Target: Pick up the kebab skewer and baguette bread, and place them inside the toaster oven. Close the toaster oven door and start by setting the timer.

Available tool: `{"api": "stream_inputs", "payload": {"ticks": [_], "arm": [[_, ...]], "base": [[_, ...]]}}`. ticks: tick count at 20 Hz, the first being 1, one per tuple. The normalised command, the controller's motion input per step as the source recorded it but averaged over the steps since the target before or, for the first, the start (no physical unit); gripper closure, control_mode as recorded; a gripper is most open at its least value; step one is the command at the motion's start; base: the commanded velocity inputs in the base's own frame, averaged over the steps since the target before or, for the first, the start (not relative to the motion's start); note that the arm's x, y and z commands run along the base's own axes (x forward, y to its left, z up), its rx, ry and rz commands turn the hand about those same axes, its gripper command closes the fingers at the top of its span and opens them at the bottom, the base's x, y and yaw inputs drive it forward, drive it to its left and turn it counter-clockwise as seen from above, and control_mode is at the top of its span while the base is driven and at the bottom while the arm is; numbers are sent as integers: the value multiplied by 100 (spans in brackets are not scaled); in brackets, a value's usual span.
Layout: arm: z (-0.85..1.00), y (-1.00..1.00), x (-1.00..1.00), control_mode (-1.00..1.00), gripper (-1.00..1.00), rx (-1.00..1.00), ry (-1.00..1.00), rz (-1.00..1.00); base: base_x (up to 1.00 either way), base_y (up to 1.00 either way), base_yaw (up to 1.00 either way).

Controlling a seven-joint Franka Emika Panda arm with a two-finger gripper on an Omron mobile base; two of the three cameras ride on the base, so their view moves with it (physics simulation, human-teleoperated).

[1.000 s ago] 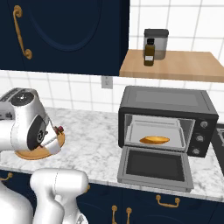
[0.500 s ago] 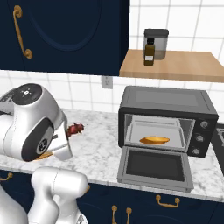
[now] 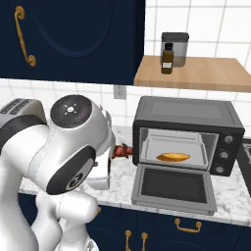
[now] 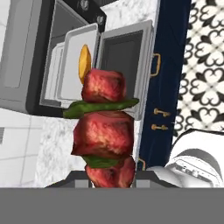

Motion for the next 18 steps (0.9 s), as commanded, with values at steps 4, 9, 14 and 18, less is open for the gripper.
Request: {"api": "stream_inputs", "payload": {"ticks": [4,9,14,18], "arm": [[-18,-57,41,-100,100,2,-18,-8],[-61,-48,63,-100,100,0,-18,-8],[-36,-42,82,-100,100,2,-8,-8],[-31,-51,73,-100,100,7,0,-3]], "base": [[0,0,0],[0,0,0],[0,0,0],[0,0,0]]}}
